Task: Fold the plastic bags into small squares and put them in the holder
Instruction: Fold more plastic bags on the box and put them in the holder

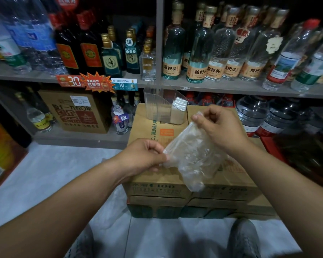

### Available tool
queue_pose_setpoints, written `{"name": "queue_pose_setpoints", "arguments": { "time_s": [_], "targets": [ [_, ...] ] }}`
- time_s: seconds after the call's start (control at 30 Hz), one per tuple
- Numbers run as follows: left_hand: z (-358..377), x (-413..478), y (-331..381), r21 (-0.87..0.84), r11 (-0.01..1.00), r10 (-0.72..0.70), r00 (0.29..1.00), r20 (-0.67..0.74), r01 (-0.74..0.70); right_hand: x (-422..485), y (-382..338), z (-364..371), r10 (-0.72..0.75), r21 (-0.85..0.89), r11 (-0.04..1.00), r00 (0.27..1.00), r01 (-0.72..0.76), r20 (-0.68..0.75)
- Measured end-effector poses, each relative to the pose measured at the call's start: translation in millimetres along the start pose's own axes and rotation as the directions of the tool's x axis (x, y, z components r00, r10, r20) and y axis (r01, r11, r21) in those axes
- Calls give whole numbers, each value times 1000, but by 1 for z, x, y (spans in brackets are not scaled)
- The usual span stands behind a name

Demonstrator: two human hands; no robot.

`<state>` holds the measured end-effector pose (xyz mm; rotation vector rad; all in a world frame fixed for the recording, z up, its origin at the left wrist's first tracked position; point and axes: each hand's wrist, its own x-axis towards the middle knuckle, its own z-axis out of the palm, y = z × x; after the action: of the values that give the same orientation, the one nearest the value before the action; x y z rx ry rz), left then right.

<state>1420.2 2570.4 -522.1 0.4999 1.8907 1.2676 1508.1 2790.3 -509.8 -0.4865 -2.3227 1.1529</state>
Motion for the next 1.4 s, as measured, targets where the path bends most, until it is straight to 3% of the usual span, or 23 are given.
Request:
{"name": "queue_pose_setpoints", "arguments": {
  "time_s": [0.17, 0.23, 0.27, 0.33, 0.4, 0.47, 0.67, 0.93, 1.03, 1.2, 1.3, 1.4],
  "targets": [
    [-8, 9, -11, -124, 992, -35, 980, -198, 10, -4, -7, -2, -47, -132, 991, 992, 32, -113],
    [-12, 11, -16, -147, 989, -45, 968, -245, 8, -13, -12, -5, -58, -101, 994, 990, 46, -127],
    [-13, 12, -18, -154, 988, -44, 963, -264, 3, -18, -12, -7, -43, -65, 997, 997, 38, -71],
    [-15, 12, -23, -163, 987, -42, 956, -291, -6, -30, -9, -11, 5, 5, 1000, 983, -6, 186],
    [-17, 12, -28, -170, 985, -49, 950, -309, -5, -42, -3, -13, 49, 16, 998, 881, -64, 470],
    [-19, 13, -32, -175, 985, -53, 945, -322, -5, -52, 8, -9, 91, -83, 995, 804, -52, 588],
    [-18, 12, -37, -182, 982, -21, 940, -340, -44, -68, 27, 17, 107, -119, 992, 810, -47, 576],
    [-21, 11, -35, -203, 978, -22, 938, -346, -52, -65, 28, 2, 257, 23, 949, 811, -315, 525],
    [-20, 12, -36, -206, 978, -30, 939, -343, -44, -68, 27, 8, 183, 67, 964, 825, -257, 534],
    [-17, 13, -37, -187, 981, -19, 937, -349, -50, -72, 28, 20, 115, -86, 993, 815, -80, 568],
    [-18, 13, -37, -162, 986, -30, 932, -361, -31, -69, 30, 16, 151, -94, 989, 810, -118, 566],
    [-25, 12, -38, -121, 993, -54, 912, -406, 5, -59, 33, -4, 274, -114, 960, 780, -255, 562]
  ]
}}
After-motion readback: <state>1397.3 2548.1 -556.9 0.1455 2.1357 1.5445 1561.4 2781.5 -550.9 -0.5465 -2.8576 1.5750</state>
